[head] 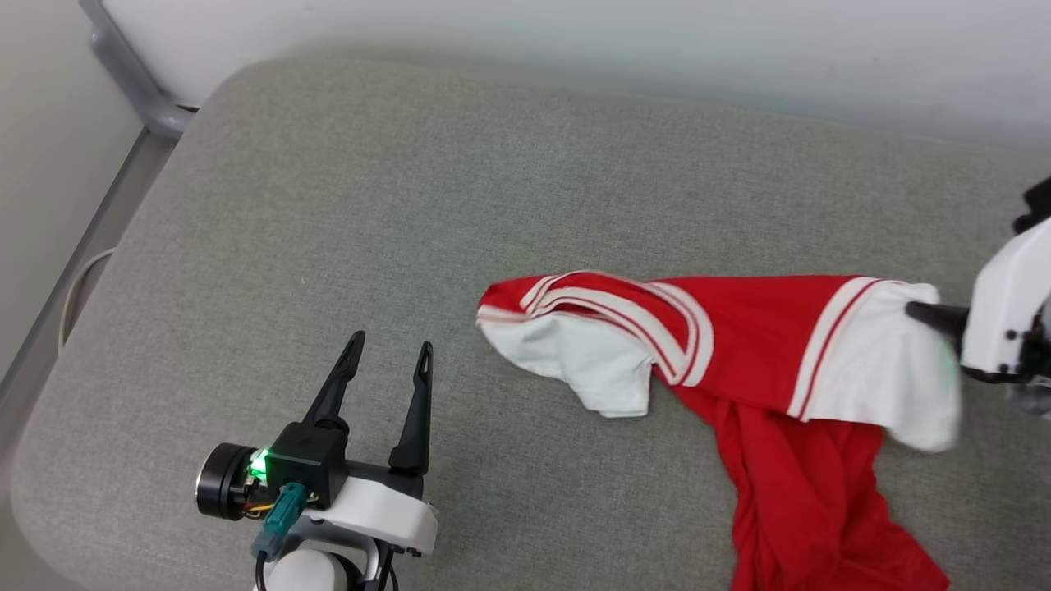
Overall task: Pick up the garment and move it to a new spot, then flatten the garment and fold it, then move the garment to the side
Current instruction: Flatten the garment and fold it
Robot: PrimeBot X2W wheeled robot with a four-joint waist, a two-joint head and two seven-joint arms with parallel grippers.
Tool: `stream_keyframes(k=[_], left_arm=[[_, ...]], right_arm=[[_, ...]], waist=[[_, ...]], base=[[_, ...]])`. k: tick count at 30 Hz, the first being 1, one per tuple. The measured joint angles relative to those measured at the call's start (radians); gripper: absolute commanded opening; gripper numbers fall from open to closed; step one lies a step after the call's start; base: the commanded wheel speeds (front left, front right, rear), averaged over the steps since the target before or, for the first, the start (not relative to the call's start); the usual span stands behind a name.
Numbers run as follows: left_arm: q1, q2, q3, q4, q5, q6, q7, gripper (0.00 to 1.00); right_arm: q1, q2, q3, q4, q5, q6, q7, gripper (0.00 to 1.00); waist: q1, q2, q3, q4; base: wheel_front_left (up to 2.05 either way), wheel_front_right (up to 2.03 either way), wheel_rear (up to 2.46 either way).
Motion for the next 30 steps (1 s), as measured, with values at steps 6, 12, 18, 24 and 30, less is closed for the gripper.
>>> stream_keyframes(k=[6,12,18,24,30], left_arm=[[0.002,0.0,0.005,-0.009,0.0,0.0,0.0,1.0],[-0.006,0.0,-0.005,-0.016,-0.008,0.0,0.0,1.0],[-0.026,0.0,-0.013,-0.015,-0.009,0.0,0.0,1.0],[-0.038,0.0,-0.009,-0.012,-0.004,-0.005,0.0,1.0],[-0.038,0.0,0.002,-0.002,0.009,-0.01,0.0,1.0]], right_arm=[[0.016,-0.084,-0.029,-0.063,-0.014,0.0,0.063,0.0],[0.036,-0.22,-0.018,-0.082,-0.112,0.0,0.09,0.0],[0.058,-0.299,-0.012,-0.012,-0.2,0.0,0.022,0.0],[0.065,-0.32,0.011,0.093,-0.267,0.001,-0.123,1.0],[0.032,-0.28,0.019,0.194,-0.281,0.001,-0.282,1.0]], waist=[[0.0,0.0,-0.001,-0.014],[0.0,0.0,0.041,-0.019],[0.0,0.0,0.083,-0.01],[0.0,0.0,0.1,-0.005],[0.0,0.0,0.071,-0.021]], base=[[0.0,0.0,0.0],[0.0,0.0,0.0],[0.0,0.0,0.0],[0.0,0.0,0.0],[0.0,0.0,0.0]])
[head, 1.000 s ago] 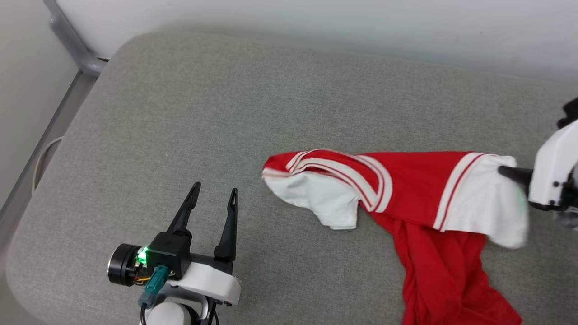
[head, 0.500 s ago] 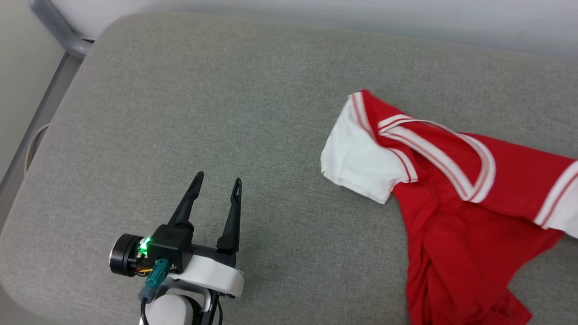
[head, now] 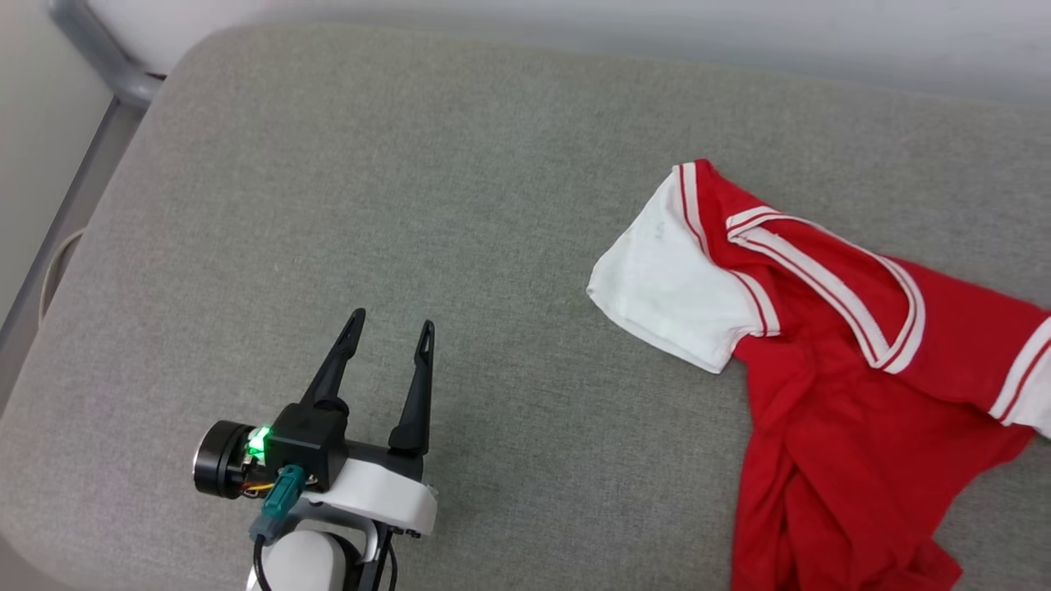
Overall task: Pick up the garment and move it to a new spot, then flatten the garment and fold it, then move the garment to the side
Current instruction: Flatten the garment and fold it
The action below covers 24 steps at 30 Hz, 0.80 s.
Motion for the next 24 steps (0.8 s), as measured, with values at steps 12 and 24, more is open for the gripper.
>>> stream_keyframes(k=[12,24], left_arm=[[0.045,0.002,0.057,-0.007,-0.01,-0.011,0.0,1.0],[0.085,0.0,0.08,-0.018,-0.049,-0.022,0.0,1.0]], right_arm=[[0.0,0.087,0.05,-0.078,0.175,0.0,-0.391,1.0],[0.279,0.247,0.024,-0.342,0.232,0.0,-0.74,1.0]], waist=[[-0.0002,0.0,-0.13,-0.091],[-0.0002,0.0,-0.209,-0.187]], base=[[0.0,0.0,0.0],[0.0,0.0,0.0]])
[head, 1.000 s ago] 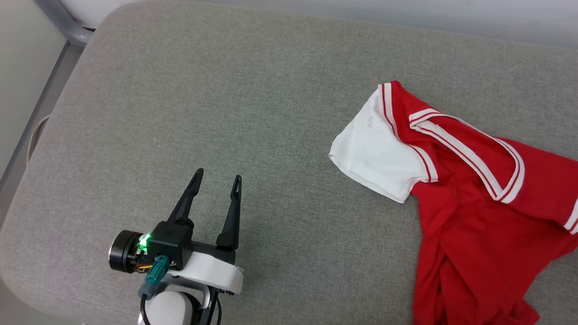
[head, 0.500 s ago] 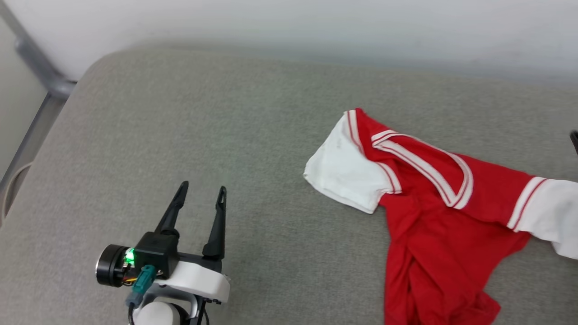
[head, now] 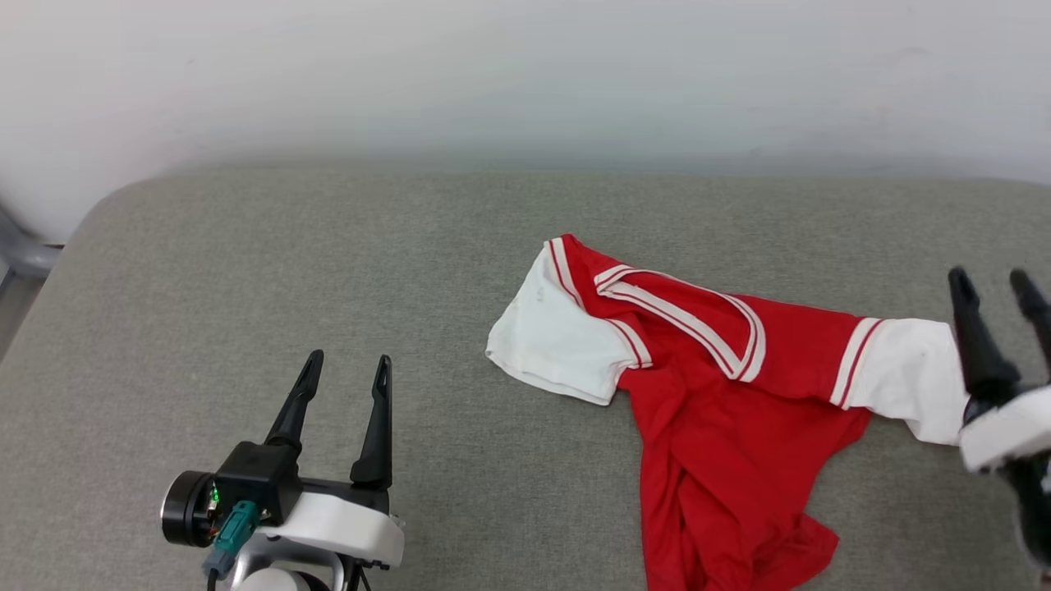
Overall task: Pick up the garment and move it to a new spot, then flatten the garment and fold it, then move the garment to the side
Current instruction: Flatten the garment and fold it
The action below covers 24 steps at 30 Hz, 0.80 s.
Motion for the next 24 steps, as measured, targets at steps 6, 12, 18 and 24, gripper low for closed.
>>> stream_keyframes(k=[6,12,18,24], left_arm=[[0.018,0.0,-0.011,0.018,-0.039,-0.004,0.0,1.0],[0.021,0.0,-0.016,0.021,-0.05,-0.013,0.0,1.0],[-0.069,0.039,-0.078,0.087,-0.06,-0.044,0.05,1.0],[-0.334,0.157,-0.218,0.127,-0.154,-0.053,0.396,1.0]], right_arm=[[0.158,0.123,-0.035,-0.101,-0.053,0.0,-0.086,1.0],[0.209,0.174,-0.046,-0.129,-0.061,0.0,-0.118,1.0],[0.209,0.186,-0.063,-0.147,-0.079,0.0,-0.113,1.0],[0.206,0.205,-0.09,-0.181,-0.1,0.0,-0.102,1.0]], waist=[[0.0,0.0,-0.008,-0.018],[0.0,0.0,0.0,-0.043],[0.0001,0.0,0.027,-0.078],[0.0001,0.0,0.076,-0.111]], base=[[0.0,0.0,0.0],[0.0,0.0,0.0],[0.0,0.0,0.0],[0.0,0.0,0.0]])
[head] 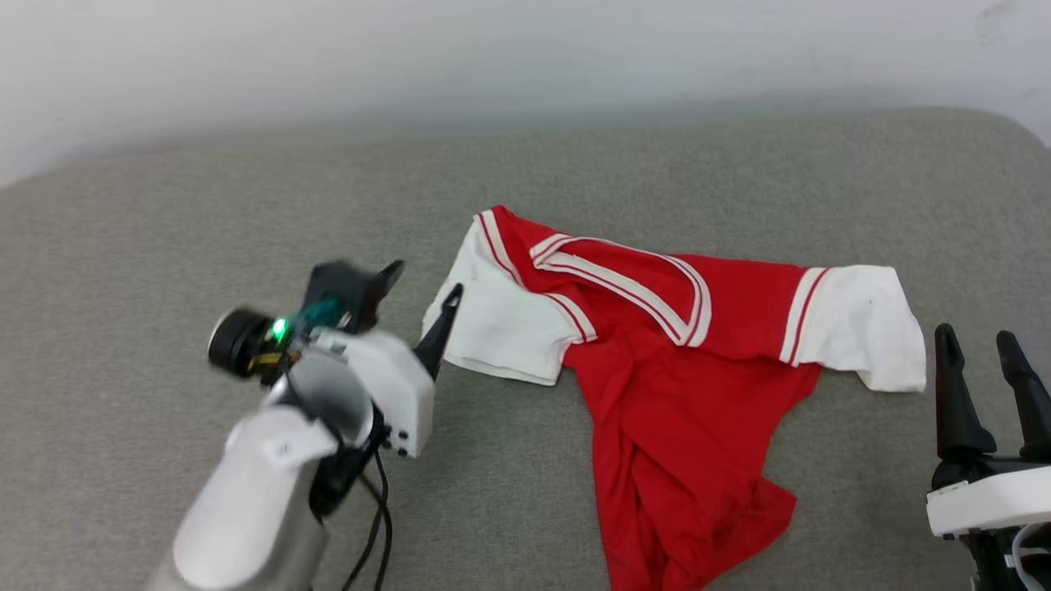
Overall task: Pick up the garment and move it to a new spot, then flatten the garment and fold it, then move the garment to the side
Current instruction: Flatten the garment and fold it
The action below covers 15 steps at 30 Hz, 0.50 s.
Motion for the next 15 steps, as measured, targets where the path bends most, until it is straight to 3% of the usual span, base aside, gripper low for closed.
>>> stream_keyframes(k=[4,7,11,15], left_arm=[[-0.16,0.094,-0.135,0.022,-0.145,-0.002,0.282,1.0],[-0.248,0.159,-0.192,0.052,-0.223,-0.002,0.433,1.0],[-0.305,0.22,-0.234,0.11,-0.284,-0.002,0.546,1.0],[-0.329,0.255,-0.259,0.168,-0.294,-0.002,0.567,1.0]], right_arm=[[-0.018,0.009,0.002,-0.009,-0.013,0.0,0.002,1.0],[-0.025,0.018,0.012,-0.011,-0.013,0.0,-0.002,1.0],[-0.037,0.028,0.027,-0.006,-0.013,0.0,-0.016,1.0],[-0.051,0.034,0.035,0.002,-0.013,0.0,-0.027,1.0]], waist=[[0.0001,0.0,0.036,-0.027],[0.0001,0.0,0.059,-0.049],[0.0001,0.0,0.092,-0.078],[0.0001,0.0,0.121,-0.103]], base=[[0.0,0.0,0.0],[0.0,0.0,0.0],[0.0,0.0,0.0],[0.0,0.0,0.0]])
